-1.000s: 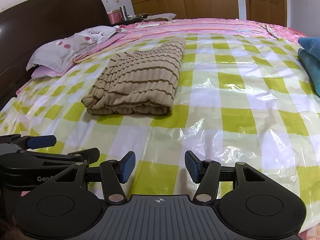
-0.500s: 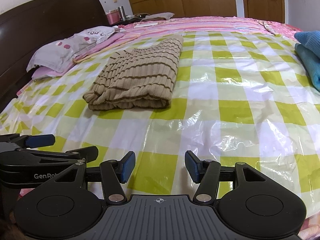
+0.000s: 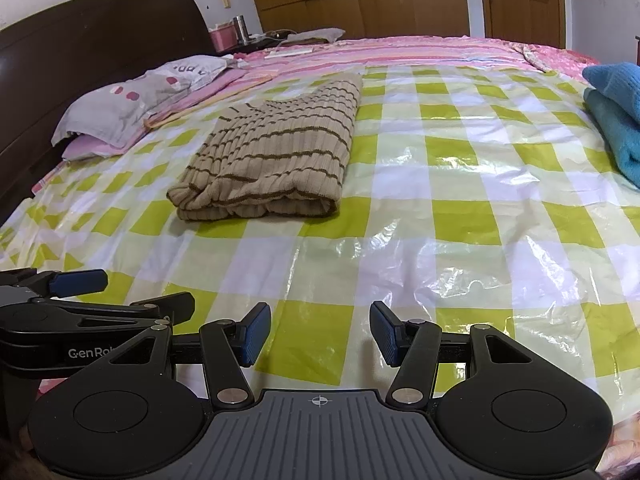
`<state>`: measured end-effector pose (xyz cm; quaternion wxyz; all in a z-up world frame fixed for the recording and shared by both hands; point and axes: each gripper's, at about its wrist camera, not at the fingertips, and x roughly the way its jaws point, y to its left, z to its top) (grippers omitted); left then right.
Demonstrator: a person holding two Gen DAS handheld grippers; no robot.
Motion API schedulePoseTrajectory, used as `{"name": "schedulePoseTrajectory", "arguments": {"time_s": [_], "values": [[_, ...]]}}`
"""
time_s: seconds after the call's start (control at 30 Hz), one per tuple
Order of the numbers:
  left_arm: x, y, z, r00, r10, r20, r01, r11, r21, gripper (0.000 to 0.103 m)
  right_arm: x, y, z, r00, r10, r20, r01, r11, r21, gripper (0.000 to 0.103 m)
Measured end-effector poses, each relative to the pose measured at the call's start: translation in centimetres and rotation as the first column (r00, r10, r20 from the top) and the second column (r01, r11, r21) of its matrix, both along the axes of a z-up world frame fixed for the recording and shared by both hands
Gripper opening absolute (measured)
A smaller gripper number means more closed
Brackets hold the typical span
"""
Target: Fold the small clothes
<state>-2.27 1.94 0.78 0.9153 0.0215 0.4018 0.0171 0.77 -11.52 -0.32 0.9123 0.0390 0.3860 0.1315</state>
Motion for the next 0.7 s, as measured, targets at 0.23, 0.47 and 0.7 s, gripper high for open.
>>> {"name": "schedulePoseTrajectory", "arguments": {"time_s": [0.23,0.47,0.7], "values": [[-0.07,0.04,0.02,1.000,0.002,0.000,-0.002,1.000,-0.003,0.097,-0.02,0.04,0.02,1.000,-0.001,0.000,0.001,1.000,0.001,0.055],[-0.12,0.05,0.01,1.000,0.003,0.000,-0.003,1.000,-0.003,0.097,-0.05,0.04,0.01,1.000,-0.001,0.000,0.001,1.000,0.001,0.055],[-0.21,0.05,0.03,1.000,0.002,0.000,-0.002,1.000,0.000,0.097,-0.08,0.05,-0.03,1.000,0.000,-0.001,0.000,1.000,0.002,0.055]]}}
